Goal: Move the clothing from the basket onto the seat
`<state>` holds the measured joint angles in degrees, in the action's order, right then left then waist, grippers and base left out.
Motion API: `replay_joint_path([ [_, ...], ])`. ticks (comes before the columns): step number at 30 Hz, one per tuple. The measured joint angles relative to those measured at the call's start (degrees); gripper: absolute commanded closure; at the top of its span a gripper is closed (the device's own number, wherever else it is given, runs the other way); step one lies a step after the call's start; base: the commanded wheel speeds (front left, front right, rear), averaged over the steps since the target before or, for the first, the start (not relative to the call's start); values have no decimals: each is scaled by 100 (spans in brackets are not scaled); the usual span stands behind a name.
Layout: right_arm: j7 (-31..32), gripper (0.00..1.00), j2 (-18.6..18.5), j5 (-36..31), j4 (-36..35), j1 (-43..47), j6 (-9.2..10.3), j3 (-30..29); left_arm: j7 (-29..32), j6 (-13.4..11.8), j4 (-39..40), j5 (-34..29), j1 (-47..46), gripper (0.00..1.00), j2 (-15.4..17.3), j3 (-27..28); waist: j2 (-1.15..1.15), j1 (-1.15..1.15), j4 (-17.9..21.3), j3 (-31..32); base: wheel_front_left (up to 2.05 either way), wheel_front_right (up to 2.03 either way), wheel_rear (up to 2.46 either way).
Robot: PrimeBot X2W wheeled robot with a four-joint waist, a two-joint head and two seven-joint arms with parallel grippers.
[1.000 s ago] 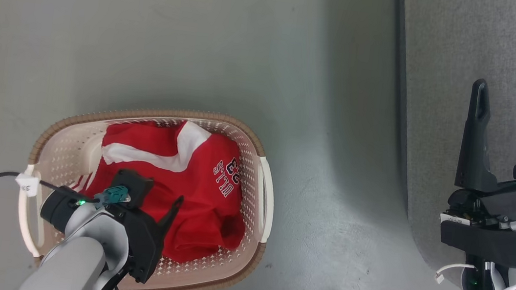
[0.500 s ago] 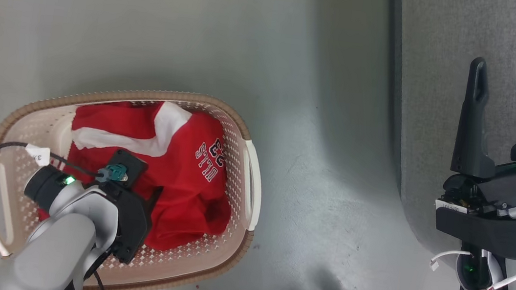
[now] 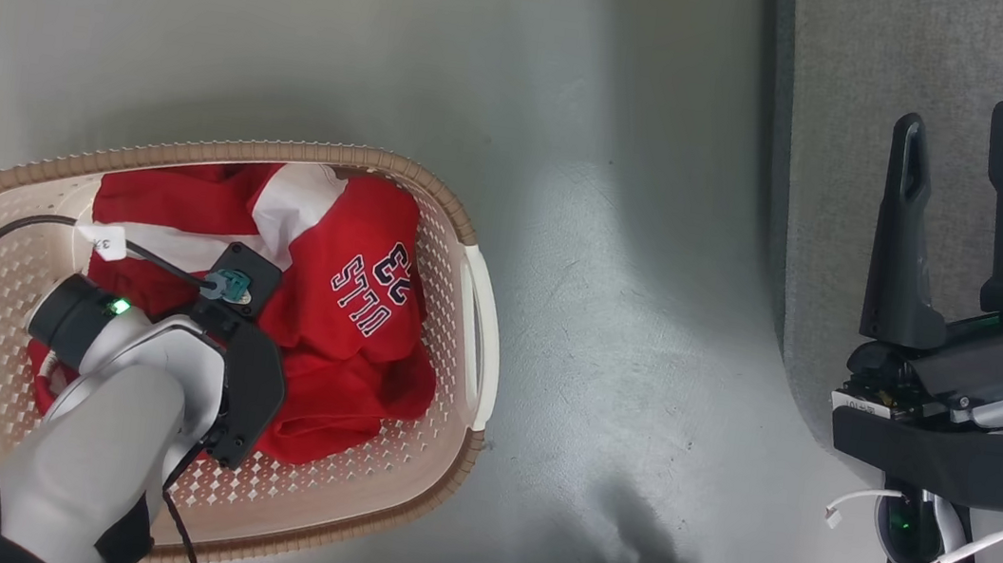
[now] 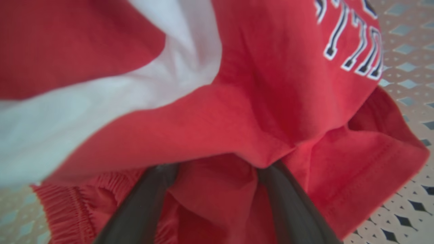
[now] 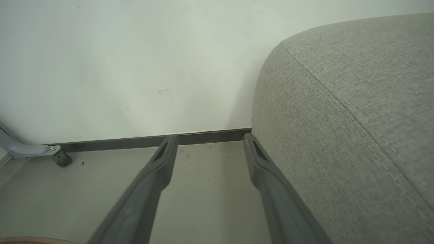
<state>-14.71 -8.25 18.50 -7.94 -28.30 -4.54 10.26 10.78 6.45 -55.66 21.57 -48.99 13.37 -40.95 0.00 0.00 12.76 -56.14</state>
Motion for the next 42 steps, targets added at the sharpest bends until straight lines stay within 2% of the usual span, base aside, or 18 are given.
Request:
replay_joint_path([
  [4, -1, 0, 9, -47, 1, -1, 1, 9, 71, -100, -197, -51, -80, 0, -89, -35, 0, 0, -27, -17, 0, 0, 0],
  [6, -1, 0, 9, -48, 1, -1, 1, 9, 141, -236, -322, -118, -156, 0, -130, -94, 0, 0, -42, -19, 0, 0, 0],
  [11, -1, 0, 5, -87, 3, -1, 1, 4, 188, -242, -499, -199, -228, 0, -196, -165, 0, 0, -84, -8, 0, 0, 0],
  [12, -1, 0, 5, -87, 3, -1, 1, 3, 189, -242, -526, -199, -230, 29, -225, -170, 0, 0, -91, -4, 0, 0, 0],
  [14, -1, 0, 5, -88, 8, -2, 1, 4, 190, -241, -595, -199, -240, 100, -272, -197, 0, 0, -105, 8, 0, 0, 0],
  [27, -1, 0, -18, -91, 154, -46, 0, -55, -145, -130, -845, -52, -250, 100, -434, -86, 0, 0, -183, 240, 0, 0, 0],
  [34, -1, 0, 9, -83, 386, -58, -8, -136, -598, 14, -864, 37, -232, 100, -431, -40, 0, 0, -233, 624, 0, 0, 0],
  [42, -1, 0, 9, -26, 671, -45, -58, -276, -1115, 25, -865, 359, 14, 100, -454, 153, 0, -1, -307, 1173, 0, 0, 0],
])
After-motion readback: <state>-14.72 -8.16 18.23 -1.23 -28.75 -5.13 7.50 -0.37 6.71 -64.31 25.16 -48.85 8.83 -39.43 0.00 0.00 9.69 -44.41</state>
